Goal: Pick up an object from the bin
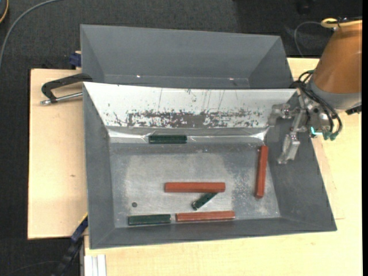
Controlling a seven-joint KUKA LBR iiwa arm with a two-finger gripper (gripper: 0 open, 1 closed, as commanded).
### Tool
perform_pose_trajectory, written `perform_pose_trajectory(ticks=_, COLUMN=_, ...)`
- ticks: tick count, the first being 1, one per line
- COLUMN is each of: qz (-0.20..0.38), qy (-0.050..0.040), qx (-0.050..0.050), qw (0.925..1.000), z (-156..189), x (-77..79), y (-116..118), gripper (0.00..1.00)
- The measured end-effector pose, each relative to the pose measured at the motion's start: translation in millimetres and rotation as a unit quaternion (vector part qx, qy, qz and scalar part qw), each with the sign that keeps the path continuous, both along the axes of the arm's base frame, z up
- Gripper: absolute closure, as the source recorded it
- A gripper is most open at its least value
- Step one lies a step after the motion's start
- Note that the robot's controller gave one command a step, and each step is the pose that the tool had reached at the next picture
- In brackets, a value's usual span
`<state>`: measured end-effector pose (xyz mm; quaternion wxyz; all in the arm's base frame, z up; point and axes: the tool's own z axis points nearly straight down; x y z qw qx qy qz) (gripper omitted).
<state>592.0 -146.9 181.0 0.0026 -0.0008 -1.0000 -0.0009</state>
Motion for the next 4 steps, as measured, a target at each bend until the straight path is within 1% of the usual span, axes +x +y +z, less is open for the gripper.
perform_pose_trajectory(ticks=1, qz=0.138, qy=-0.0026, qx=0.000, qw=0.9904, z=-71, x=-76.4, y=34, gripper=0.00)
perform_pose_trajectory(ticks=2, qz=0.390, qy=-0.0045, qx=0.002, qw=0.9207, z=-111, x=-70.2, y=7, gripper=0.00)
perform_pose_trajectory(ticks=3, qz=0.392, qy=-0.0043, qx=0.002, qw=0.9198, z=-111, x=-70.3, y=7, gripper=1.00)
perform_pose_trajectory(ticks=4, qz=0.432, qy=-0.0095, qx=-0.004, qw=0.9018, z=90, x=-61.0, y=27, gripper=1.00)
